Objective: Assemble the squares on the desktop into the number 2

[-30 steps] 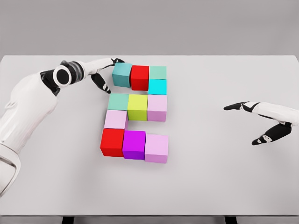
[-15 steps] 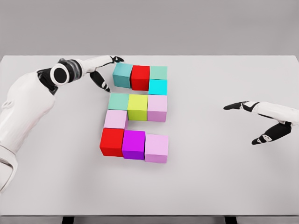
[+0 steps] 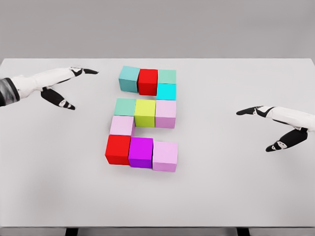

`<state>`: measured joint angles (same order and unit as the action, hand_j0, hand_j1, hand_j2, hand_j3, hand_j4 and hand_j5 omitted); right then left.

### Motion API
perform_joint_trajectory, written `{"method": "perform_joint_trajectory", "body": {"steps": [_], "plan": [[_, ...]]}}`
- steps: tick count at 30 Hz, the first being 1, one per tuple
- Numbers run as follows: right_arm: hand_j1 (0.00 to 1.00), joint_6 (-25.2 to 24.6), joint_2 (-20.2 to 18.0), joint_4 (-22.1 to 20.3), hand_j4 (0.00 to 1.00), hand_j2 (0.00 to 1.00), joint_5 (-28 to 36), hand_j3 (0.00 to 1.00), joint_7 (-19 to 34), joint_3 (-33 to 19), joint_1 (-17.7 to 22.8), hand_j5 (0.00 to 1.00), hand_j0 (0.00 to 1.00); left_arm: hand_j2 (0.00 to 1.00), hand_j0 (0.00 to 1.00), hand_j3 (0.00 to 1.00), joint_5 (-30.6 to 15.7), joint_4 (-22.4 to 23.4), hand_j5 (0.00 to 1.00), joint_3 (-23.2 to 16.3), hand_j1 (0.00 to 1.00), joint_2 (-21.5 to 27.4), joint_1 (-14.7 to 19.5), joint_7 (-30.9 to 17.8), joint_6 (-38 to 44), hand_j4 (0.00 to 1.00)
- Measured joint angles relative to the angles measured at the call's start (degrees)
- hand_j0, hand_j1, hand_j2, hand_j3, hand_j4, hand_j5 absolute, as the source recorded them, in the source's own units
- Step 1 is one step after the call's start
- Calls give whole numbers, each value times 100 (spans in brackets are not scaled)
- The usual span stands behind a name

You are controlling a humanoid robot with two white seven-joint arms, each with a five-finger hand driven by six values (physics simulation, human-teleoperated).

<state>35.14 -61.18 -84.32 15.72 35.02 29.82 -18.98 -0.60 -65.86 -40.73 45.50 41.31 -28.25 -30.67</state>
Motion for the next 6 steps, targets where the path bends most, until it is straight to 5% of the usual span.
{"method": "perform_joint_trajectory", "body": {"steps": [6], "plan": [[100, 0, -8, -24, 100, 100, 0, 100, 0, 0, 9, 100, 100, 100, 100, 100, -474, -81, 100, 26, 100, 797, -545, 0, -387, 100]]}}
